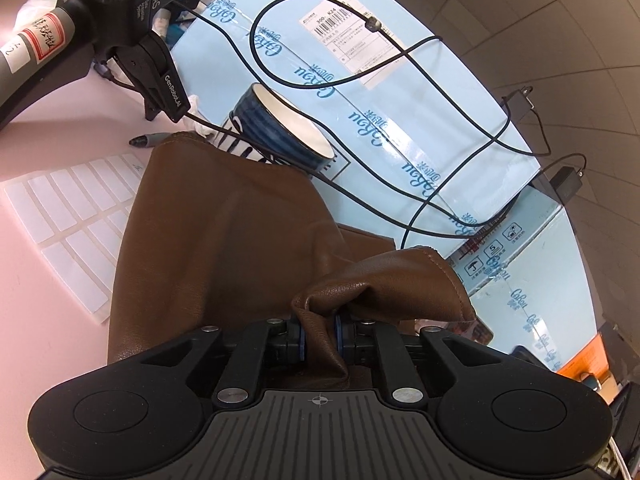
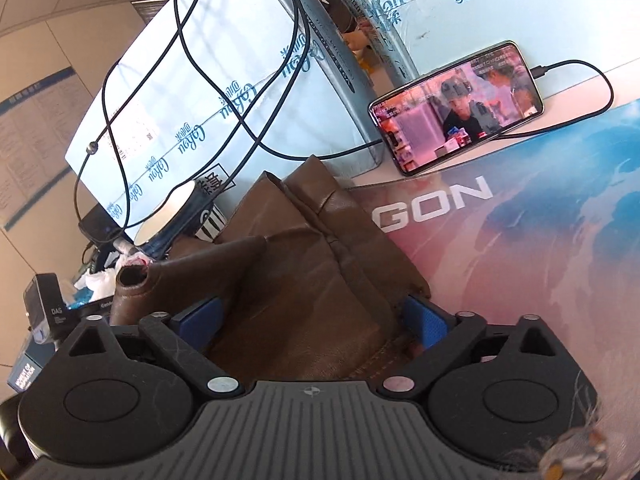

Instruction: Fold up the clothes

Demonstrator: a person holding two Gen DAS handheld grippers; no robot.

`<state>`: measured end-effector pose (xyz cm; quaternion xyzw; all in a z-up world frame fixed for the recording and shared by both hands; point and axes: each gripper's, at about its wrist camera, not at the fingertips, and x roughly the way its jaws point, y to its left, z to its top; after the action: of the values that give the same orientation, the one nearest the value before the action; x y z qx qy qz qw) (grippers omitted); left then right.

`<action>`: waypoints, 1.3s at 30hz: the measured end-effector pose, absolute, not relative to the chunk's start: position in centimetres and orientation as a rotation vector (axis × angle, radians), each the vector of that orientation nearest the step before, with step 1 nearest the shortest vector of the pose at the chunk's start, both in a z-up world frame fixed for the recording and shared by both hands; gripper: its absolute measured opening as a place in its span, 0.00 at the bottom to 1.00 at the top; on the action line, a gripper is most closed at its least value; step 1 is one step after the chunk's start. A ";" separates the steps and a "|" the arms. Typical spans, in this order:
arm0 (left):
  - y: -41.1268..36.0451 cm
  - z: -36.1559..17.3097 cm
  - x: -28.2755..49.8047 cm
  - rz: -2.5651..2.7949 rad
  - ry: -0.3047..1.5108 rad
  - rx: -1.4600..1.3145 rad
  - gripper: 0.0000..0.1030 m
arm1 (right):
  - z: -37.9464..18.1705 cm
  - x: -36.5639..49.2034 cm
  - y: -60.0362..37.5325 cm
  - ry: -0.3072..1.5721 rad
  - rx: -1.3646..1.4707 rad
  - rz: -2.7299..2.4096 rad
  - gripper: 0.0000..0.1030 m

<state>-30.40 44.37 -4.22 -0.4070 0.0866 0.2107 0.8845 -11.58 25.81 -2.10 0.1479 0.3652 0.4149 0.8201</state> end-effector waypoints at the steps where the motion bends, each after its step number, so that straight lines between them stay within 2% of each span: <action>1: 44.3 -4.2 -30.5 0.436 0.167 -0.843 0.13 | -2.2 -11.3 26.2 0.799 0.325 0.894 0.41; 4: 44.0 -4.0 -31.0 0.429 0.124 -0.821 0.11 | -2.6 -11.2 26.0 0.846 0.373 0.970 0.29; 7: 43.0 -3.3 -31.6 0.429 0.058 -0.734 0.09 | -2.2 -11.8 25.0 0.827 0.372 1.075 0.22; 17: 35.0 0.9 -36.5 0.587 -0.197 -0.462 0.08 | 1.5 -12.3 17.5 0.763 0.462 1.294 0.19; 24: 29.5 4.5 -34.4 0.442 -0.297 -0.390 0.08 | 3.3 -10.4 8.8 0.644 0.537 1.285 0.18; 32: 25.7 4.9 -24.4 0.181 -0.276 -0.525 0.08 | 4.3 -6.3 -4.0 0.427 0.616 1.000 0.18; 39: 23.3 0.6 -18.3 0.146 -0.052 -0.714 0.08 | 2.4 -5.3 -13.1 0.361 0.567 0.694 0.18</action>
<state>-18.34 23.34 0.62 -0.3493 -0.0252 0.0712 0.9340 -5.33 -13.09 2.44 0.2726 0.1734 0.3336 0.8856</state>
